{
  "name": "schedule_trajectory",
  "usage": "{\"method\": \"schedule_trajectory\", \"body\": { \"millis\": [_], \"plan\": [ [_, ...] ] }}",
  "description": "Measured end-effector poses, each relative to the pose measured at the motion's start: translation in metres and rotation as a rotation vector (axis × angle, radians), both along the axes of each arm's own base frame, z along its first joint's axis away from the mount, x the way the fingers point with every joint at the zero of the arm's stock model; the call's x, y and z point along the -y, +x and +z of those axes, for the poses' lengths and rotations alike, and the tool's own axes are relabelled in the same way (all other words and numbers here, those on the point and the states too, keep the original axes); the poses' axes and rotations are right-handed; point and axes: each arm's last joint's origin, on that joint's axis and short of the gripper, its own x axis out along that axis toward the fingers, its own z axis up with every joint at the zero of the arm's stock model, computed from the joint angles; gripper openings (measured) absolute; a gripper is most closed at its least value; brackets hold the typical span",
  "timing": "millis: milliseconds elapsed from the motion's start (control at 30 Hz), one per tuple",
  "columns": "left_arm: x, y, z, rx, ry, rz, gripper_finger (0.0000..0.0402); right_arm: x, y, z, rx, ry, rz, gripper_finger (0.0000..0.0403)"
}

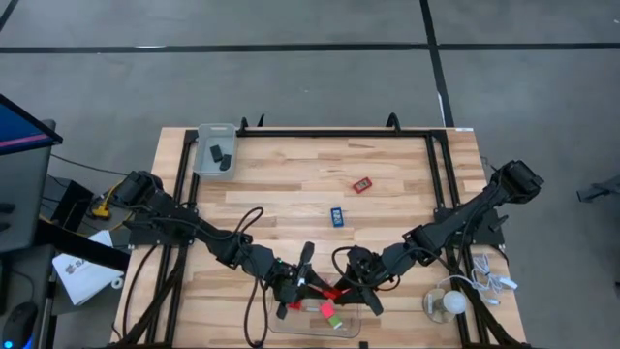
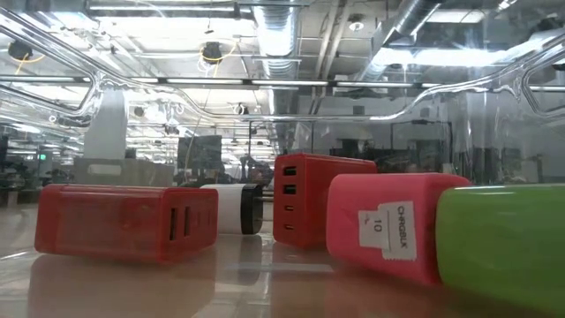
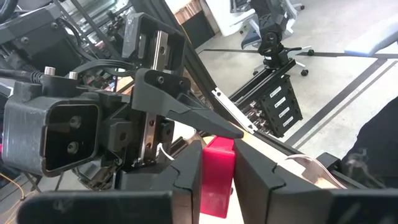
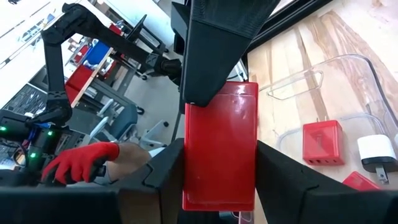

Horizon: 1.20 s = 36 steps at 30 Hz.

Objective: Pick & Place Office items
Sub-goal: Put the bottom red digital clock into the gray bin

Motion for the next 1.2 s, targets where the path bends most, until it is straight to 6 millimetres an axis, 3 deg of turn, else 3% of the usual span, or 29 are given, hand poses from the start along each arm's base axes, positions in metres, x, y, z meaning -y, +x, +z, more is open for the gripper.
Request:
{"method": "schedule_trajectory", "body": {
  "millis": [567,767,1033,1200],
  "plan": [
    [-0.001,0.000,-0.003,-0.033,0.010,0.033,0.0058,0.000,0.001,0.002,0.061,-0.068,0.006,0.0217],
    [-0.003,-0.001,-0.006,-0.063,0.036,0.078,0.0058,0.008,-0.003,0.014,0.116,-0.109,-0.018,0.0232],
    [-0.012,-0.007,-0.004,-0.115,0.067,0.250,0.0058,0.028,-0.026,0.042,0.157,-0.220,-0.132,0.0233],
    [-0.023,-0.017,0.000,-0.165,0.092,0.477,0.0058,0.032,-0.043,0.048,0.121,-0.296,-0.220,0.0233]
  ]
}}
